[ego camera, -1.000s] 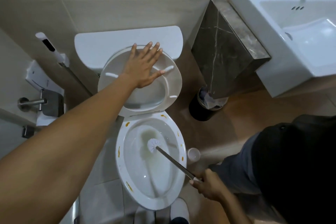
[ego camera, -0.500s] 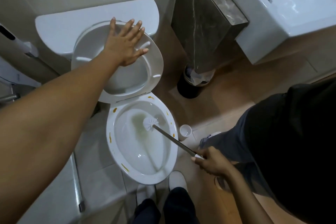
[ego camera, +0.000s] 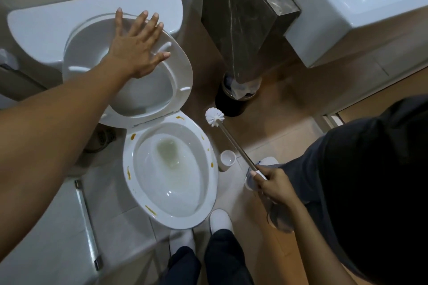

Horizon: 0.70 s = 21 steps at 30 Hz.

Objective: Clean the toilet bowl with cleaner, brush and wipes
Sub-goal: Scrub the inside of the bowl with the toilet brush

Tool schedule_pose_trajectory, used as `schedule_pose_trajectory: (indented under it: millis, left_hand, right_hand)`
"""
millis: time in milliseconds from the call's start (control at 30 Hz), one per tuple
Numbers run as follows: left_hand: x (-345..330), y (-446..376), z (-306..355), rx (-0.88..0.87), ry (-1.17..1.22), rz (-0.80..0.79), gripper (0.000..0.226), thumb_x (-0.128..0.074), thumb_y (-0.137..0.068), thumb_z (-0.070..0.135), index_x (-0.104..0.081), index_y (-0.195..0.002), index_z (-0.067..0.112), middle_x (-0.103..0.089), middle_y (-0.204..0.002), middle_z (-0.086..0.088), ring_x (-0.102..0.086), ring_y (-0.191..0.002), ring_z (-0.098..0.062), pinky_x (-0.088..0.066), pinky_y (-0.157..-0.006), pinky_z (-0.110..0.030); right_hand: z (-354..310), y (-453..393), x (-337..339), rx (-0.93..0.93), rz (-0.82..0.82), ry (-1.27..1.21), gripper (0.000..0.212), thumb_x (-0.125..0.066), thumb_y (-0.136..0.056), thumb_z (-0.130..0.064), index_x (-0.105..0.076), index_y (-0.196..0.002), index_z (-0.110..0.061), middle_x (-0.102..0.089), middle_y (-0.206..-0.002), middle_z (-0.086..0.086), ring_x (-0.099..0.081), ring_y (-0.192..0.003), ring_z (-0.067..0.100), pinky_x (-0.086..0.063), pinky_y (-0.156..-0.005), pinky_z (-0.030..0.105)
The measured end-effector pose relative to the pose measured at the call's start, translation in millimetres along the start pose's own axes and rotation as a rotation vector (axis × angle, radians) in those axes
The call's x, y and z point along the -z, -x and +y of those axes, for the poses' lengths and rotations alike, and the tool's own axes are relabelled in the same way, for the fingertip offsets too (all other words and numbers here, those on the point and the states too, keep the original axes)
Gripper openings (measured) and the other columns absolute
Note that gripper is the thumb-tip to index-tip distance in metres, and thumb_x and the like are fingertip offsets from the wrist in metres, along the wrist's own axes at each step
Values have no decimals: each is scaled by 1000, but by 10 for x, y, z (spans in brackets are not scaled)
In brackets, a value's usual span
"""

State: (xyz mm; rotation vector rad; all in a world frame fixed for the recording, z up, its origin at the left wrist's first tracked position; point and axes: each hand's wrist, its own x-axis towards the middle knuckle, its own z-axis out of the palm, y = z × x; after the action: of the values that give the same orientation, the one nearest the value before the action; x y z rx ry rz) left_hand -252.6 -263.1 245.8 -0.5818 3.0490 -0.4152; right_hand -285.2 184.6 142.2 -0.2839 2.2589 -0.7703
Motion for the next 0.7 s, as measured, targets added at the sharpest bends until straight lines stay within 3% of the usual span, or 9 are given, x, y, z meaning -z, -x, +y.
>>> schedule_pose_trajectory:
  millis: [67, 167, 300, 400, 533, 700]
  left_hand:
    - [-47, -15, 3, -9, -29, 26, 77, -1, -91, 65, -3, -152, 19, 4, -160, -1, 7, -147, -19, 12, -109, -60]
    - [-119, -19, -7, -19, -83, 72, 76, -3, -92, 64, -5, -152, 17, 1, -160, -2, 4, -147, -20, 10, -109, -61]
    - [-166, -93, 57, -81, -146, 77, 76, -5, -92, 61, -5, -152, 14, -1, -160, -5, 4, -147, -21, 12, -110, -59]
    - [-213, -175, 136, -107, -200, 82, 77, -3, -91, 61, -6, -152, 14, -4, -160, -5, 3, -147, -20, 23, -107, -53]
    - [-290, -229, 200, -114, -268, 81, 77, 0, -90, 62, -4, -152, 15, -3, -160, -5, 4, -147, -20, 29, -103, -49]
    - [-314, -245, 211, -131, -279, 94, 77, -3, -91, 61, -5, -152, 14, -3, -160, -6, 3, -147, -21, 32, -102, -46]
  right_hand:
    - [139, -174, -48, -22, 16, -10, 36, -58, -88, -45, -70, -80, -12, -63, -62, -9, -57, -57, 2, -49, -60, 29]
    - [355, -391, -139, -53, 28, -9, 38, -55, -86, -53, -62, -73, -18, -65, -59, 0, -62, -58, 14, -52, -59, 33]
    - [597, -573, -234, -161, 37, -6, 37, -61, -89, -39, -67, -72, -7, -66, -61, 5, -63, -59, 21, -56, -63, 37]
    - [686, -633, -306, -243, 29, -59, 33, -61, -92, -32, -69, -87, -1, -63, -62, 9, -59, -55, 21, -51, -51, 30]
    - [789, -716, -428, -335, 4, -68, 27, -60, -93, -30, -61, -88, -3, -58, -63, 8, -51, -52, 17, -42, -44, 21]
    - [920, -774, -586, -417, -35, -99, 26, -62, -93, -30, -61, -82, -6, -55, -60, 8, -47, -47, 15, -39, -43, 23]
